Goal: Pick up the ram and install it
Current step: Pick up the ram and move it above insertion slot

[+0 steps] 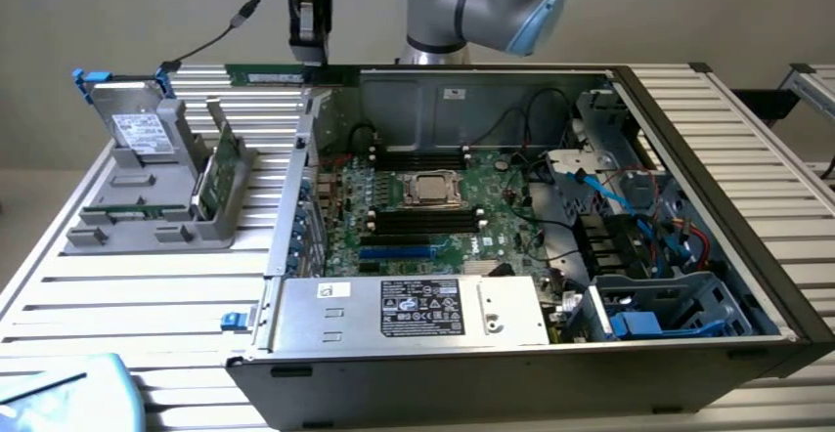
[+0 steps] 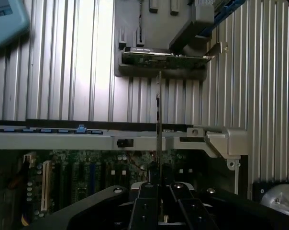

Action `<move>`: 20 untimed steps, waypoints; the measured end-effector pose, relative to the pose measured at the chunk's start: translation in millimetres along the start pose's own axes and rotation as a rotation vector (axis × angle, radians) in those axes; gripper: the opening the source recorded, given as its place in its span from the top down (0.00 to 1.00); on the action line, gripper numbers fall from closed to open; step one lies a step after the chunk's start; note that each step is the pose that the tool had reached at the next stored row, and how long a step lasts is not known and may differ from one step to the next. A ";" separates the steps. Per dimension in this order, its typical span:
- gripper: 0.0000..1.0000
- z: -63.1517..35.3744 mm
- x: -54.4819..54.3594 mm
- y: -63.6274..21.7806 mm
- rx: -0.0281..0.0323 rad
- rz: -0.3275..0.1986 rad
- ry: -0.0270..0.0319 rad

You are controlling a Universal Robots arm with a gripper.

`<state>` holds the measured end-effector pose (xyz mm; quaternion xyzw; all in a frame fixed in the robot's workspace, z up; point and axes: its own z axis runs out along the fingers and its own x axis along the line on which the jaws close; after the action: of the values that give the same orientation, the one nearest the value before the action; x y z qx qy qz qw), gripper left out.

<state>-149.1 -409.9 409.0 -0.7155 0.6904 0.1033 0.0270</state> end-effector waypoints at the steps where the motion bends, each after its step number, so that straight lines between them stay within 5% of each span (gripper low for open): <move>1: 0.86 -0.4 0.1 -3.2 0.0002 0.000 0.0000; 20: 0.86 -12.3 1.3 -78.6 0.0003 0.000 0.0001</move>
<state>-69.7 -409.9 412.5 -0.7156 0.6904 0.1031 0.0270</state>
